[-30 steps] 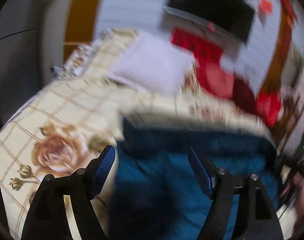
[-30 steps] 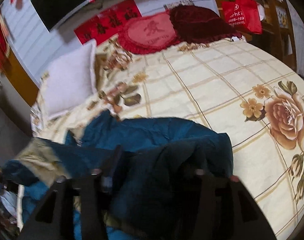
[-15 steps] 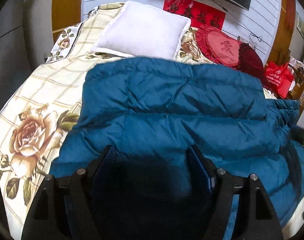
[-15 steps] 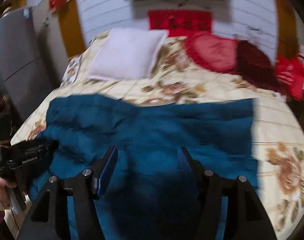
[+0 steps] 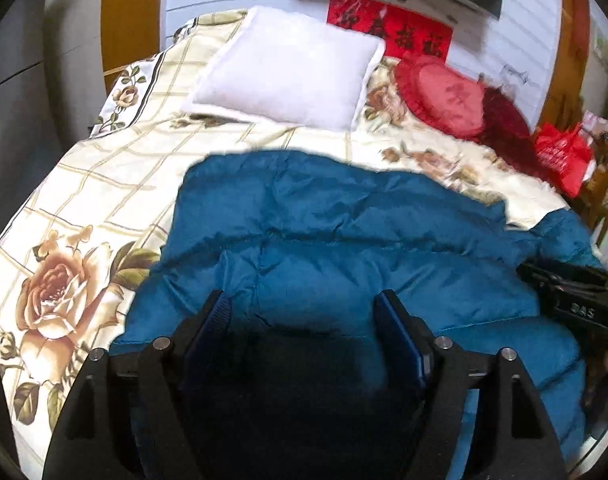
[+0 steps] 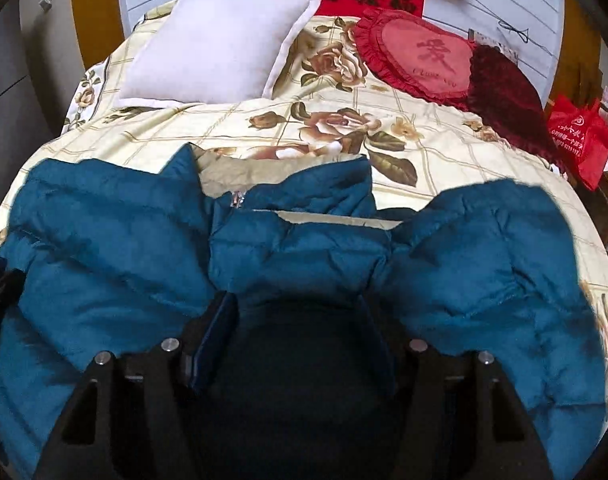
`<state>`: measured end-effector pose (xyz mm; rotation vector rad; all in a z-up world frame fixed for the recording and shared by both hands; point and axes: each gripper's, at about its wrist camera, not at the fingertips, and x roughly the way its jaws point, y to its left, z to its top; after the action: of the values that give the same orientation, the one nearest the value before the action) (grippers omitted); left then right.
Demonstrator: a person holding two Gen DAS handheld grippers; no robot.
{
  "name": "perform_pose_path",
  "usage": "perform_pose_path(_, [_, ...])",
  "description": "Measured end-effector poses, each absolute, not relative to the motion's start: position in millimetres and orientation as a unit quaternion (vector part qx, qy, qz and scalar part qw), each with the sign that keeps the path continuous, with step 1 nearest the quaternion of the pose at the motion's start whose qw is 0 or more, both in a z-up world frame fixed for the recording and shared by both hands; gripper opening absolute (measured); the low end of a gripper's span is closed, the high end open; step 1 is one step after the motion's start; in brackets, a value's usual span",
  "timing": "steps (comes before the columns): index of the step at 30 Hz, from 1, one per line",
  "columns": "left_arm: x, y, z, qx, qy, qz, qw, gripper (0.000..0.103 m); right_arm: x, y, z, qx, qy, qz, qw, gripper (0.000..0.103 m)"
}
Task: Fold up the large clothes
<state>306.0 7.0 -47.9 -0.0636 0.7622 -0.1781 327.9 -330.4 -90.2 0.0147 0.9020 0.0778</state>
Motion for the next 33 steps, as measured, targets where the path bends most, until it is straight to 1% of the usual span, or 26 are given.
perform_pose_path(3, [301.6, 10.9, -36.3, -0.02, 0.347, -0.08, 0.934, 0.081, 305.7, -346.6, -70.4, 0.002, 0.41, 0.035, 0.912, 0.067])
perform_pose_path(6, [316.1, 18.0, -43.8, -0.015, 0.367, -0.057, 0.928, 0.081, 294.5, -373.3, -64.7, -0.015, 0.409, -0.001, 0.912, 0.067])
perform_pose_path(9, [329.8, 26.3, -58.6, -0.032, 0.388, -0.045, 0.92, 0.081, 298.6, -398.8, -73.5, -0.037, 0.416, -0.045, 0.908, 0.067])
perform_pose_path(16, [349.3, 24.8, -74.3, -0.045, 0.39, -0.04, 0.919, 0.083, 331.4, -419.0, -106.1, -0.004, 0.433, -0.063, 0.899, 0.069])
perform_pose_path(21, [348.9, 27.2, -77.3, -0.056, 0.387, -0.043, 0.919, 0.083, 336.9, -419.9, -112.0, 0.005, 0.433, -0.062, 0.899, 0.07])
perform_pose_path(27, [323.5, 28.0, -60.0, -0.031, 0.378, -0.052, 0.924, 0.083, 282.7, -420.9, -74.1, 0.042, 0.4, -0.03, 0.915, 0.07])
perform_pose_path(30, [303.3, 29.3, -48.6, -0.014, 0.365, -0.059, 0.929, 0.083, 252.1, -418.5, -62.9, 0.025, 0.401, -0.018, 0.916, 0.07])
perform_pose_path(33, [286.1, 31.1, -40.9, 0.003, 0.352, -0.06, 0.934, 0.083, 231.1, -417.8, -63.3, 0.003, 0.406, -0.018, 0.914, 0.07])
